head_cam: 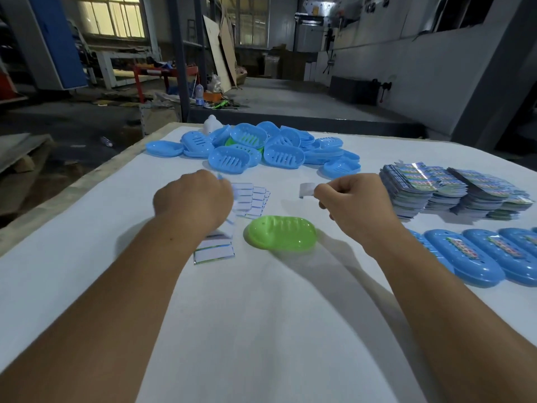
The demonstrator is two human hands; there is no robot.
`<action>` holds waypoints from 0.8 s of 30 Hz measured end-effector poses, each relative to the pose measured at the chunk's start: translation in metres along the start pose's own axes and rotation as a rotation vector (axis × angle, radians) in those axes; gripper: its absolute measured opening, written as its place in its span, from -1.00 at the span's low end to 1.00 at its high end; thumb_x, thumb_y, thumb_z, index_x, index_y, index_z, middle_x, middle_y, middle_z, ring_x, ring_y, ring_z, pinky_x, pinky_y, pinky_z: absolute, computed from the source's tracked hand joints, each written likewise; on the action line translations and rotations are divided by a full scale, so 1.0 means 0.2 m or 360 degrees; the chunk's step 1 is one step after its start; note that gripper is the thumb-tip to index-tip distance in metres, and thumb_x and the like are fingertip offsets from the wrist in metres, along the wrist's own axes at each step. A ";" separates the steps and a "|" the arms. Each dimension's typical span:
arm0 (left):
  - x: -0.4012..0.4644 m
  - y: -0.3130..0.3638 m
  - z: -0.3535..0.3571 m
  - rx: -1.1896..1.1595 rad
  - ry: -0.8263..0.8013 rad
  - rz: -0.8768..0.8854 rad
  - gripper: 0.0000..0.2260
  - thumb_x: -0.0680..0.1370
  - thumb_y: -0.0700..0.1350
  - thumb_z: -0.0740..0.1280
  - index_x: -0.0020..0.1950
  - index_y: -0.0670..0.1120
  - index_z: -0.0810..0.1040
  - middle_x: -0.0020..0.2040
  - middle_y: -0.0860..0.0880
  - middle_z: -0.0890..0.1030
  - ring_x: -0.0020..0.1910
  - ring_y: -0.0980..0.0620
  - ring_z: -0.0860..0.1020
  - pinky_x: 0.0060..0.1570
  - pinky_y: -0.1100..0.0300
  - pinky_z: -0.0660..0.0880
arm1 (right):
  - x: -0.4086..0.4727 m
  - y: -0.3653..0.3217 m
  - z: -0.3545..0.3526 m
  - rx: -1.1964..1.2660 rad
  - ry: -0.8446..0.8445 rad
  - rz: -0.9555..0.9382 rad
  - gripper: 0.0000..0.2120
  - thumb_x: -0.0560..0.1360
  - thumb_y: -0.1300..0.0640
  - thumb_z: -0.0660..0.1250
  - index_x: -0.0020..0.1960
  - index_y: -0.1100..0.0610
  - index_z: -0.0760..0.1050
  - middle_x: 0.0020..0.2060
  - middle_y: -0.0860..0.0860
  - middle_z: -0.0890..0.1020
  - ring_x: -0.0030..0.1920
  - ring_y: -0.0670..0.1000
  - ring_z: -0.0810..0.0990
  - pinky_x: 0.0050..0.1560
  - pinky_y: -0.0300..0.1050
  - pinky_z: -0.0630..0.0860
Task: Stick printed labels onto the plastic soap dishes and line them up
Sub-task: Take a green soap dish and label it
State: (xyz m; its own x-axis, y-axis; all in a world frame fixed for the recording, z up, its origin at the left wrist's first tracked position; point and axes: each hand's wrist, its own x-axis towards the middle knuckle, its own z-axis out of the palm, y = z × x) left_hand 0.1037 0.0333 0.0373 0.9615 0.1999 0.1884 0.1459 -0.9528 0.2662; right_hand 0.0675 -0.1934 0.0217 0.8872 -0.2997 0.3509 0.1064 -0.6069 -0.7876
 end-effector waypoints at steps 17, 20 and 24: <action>-0.11 0.09 -0.01 -0.0957 -0.0119 0.0339 -0.84 0.47 0.05 0.40 -0.24 0.00 0.61 -0.41 0.15 0.59 -0.33 0.18 0.56 -0.30 0.22 0.38 | -0.05 -0.02 0.03 -0.0167 0.0069 -0.0123 -0.68 0.35 -0.01 0.34 -0.31 0.28 0.48 -0.48 0.18 0.36 -0.43 -0.05 0.20 -0.38 -0.15 0.25; -0.17 0.17 0.02 -0.1342 -0.0200 0.0493 -0.83 0.46 0.05 0.48 -0.28 0.01 0.66 -0.41 0.12 0.63 -0.43 0.26 0.51 -0.30 0.25 0.41 | -0.05 -0.03 0.04 -0.0171 0.0079 -0.0149 -0.67 0.35 -0.02 0.37 -0.29 0.28 0.53 -0.40 0.25 0.51 -0.43 -0.06 0.26 -0.38 -0.16 0.30; -0.21 0.19 0.06 -0.1463 -0.0303 0.0551 -0.81 0.47 0.16 0.48 -0.23 0.07 0.70 -0.40 0.14 0.63 -0.42 0.27 0.51 -0.31 0.30 0.40 | -0.06 -0.03 0.04 -0.0110 0.0064 -0.0157 -0.65 0.34 -0.07 0.39 -0.29 0.25 0.57 -0.41 0.19 0.56 -0.45 -0.07 0.30 -0.39 -0.16 0.35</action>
State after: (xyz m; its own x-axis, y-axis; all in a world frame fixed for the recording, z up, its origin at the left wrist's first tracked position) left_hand 0.0725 -0.0143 0.0285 0.9501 -0.1716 0.2607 -0.3084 -0.3889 0.8681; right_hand 0.0604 -0.1795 0.0180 0.8550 -0.2645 0.4461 0.1598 -0.6840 -0.7118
